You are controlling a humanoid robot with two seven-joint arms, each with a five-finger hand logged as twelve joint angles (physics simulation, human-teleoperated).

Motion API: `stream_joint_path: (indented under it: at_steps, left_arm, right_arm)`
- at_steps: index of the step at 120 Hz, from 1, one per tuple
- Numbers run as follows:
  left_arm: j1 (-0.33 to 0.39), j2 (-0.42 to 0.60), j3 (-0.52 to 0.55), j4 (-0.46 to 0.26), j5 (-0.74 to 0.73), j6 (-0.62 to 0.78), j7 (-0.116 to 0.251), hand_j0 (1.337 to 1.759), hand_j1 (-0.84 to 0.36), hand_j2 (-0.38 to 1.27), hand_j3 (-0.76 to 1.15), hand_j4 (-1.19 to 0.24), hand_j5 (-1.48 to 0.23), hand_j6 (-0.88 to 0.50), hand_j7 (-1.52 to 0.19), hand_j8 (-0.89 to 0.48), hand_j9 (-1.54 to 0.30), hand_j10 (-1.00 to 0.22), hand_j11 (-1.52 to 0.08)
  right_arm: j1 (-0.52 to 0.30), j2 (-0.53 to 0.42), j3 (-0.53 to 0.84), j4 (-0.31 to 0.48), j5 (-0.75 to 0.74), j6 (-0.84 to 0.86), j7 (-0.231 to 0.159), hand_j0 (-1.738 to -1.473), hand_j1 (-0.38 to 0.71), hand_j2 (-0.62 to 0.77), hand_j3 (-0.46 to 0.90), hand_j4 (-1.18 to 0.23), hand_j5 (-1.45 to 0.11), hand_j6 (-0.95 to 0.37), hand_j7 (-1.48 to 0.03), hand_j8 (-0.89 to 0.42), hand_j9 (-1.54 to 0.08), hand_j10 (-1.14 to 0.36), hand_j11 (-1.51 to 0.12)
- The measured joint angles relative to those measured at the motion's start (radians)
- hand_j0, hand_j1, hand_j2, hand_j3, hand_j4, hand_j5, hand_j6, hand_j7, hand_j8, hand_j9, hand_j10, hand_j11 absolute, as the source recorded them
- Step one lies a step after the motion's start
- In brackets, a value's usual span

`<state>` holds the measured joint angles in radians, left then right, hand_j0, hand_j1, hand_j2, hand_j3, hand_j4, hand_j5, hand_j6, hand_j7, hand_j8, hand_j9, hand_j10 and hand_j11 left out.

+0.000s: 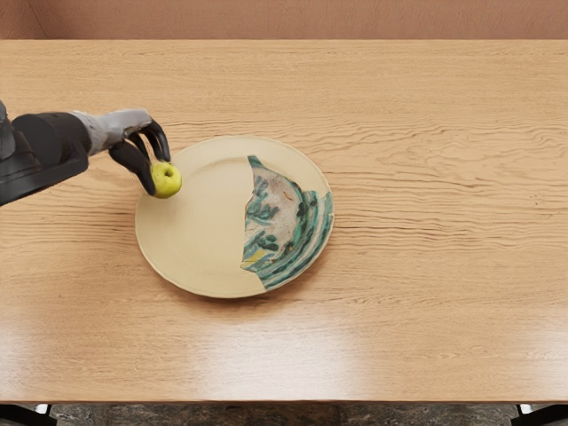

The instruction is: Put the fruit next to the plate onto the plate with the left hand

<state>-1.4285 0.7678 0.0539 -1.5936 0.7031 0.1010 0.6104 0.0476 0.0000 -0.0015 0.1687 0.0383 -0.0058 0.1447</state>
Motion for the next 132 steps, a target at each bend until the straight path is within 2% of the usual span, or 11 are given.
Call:
stream_joint_path:
  at_steps: [11, 25, 50, 62, 82, 100, 113, 132]
  left_arm:
    - [-0.016, -0.001, -0.001, -0.005, -0.055, 0.008, 0.0, 1.657, -0.34, 0.51, 0.0, -0.6, -0.86, -0.43, -0.85, -0.49, -0.84, -0.64, -0.85]
    - [-0.014, -0.007, -0.001, -0.007, -0.084, 0.012, 0.0, 1.657, -0.18, 0.31, 0.0, -0.46, -0.65, -0.36, -0.64, -0.4, -0.63, -0.48, -0.64]
    - [-0.011, -0.005, -0.008, -0.004, -0.113, 0.012, 0.0, 1.658, -0.03, 0.15, 0.0, -0.33, -0.44, -0.29, -0.44, -0.3, -0.44, -0.33, -0.44]
    - [0.003, 0.04, -0.041, -0.003, -0.158, -0.006, 0.0, 1.658, 0.0, 0.11, 0.0, -0.3, -0.39, -0.28, -0.39, -0.28, -0.39, -0.3, -0.39]
    - [0.183, 0.161, -0.247, 0.034, -0.299, -0.231, 0.0, 1.658, 0.03, 0.08, 0.0, -0.27, -0.35, -0.26, -0.35, -0.27, -0.35, -0.27, -0.35]
    - [0.317, 0.178, -0.458, 0.096, -0.393, -0.507, 0.0, 1.658, 0.04, 0.06, 0.0, -0.26, -0.34, -0.26, -0.34, -0.26, -0.34, -0.26, -0.34]
    - [0.347, 0.192, -0.552, 0.156, -0.483, -0.64, 0.0, 1.658, 0.05, 0.06, 0.0, -0.26, -0.33, -0.25, -0.33, -0.25, -0.33, -0.26, -0.33]
    - [0.374, 0.187, -0.591, 0.291, -0.62, -0.697, 0.0, 1.658, 0.05, 0.05, 0.0, -0.25, -0.32, -0.25, -0.32, -0.25, -0.32, -0.25, -0.32]
  right_arm:
    - [0.0, 0.0, 0.0, 0.0, 0.0, 0.0, 0.0, -1.658, -0.32, 0.0, 0.0, -0.02, -0.03, -0.02, -0.03, -0.02, -0.03, -0.02, -0.03]
    - [0.0, 0.0, 0.0, 0.0, 0.0, 0.0, 0.0, -1.658, -0.32, 0.0, 0.0, -0.02, -0.03, -0.02, -0.03, -0.02, -0.03, -0.02, -0.03]
    - [0.0, 0.0, 0.0, 0.001, 0.0, 0.001, 0.001, -1.658, -0.32, 0.0, 0.0, -0.02, -0.03, -0.02, -0.03, -0.02, -0.03, -0.02, -0.03]
    - [0.0, 0.0, 0.0, 0.001, 0.0, 0.001, 0.001, -1.658, -0.32, 0.0, 0.0, -0.02, -0.03, -0.02, -0.03, -0.02, -0.03, -0.02, -0.03]
    - [0.001, 0.0, 0.0, 0.001, 0.0, 0.001, 0.0, -1.658, -0.32, 0.0, 0.0, -0.02, -0.03, -0.02, -0.03, -0.02, -0.03, -0.02, -0.03]
    - [0.001, 0.0, 0.0, 0.001, 0.0, 0.001, 0.0, -1.658, -0.32, 0.0, 0.0, -0.02, -0.03, -0.02, -0.03, -0.02, -0.03, -0.02, -0.03]
    - [0.001, 0.0, 0.0, 0.002, 0.0, 0.0, 0.0, -1.658, -0.32, 0.0, 0.0, -0.02, -0.03, -0.02, -0.03, -0.02, -0.03, -0.02, -0.03]
    - [0.001, 0.0, 0.0, 0.002, 0.0, 0.0, 0.0, -1.658, -0.32, 0.0, 0.0, -0.02, -0.03, -0.02, -0.03, -0.02, -0.03, -0.02, -0.03]
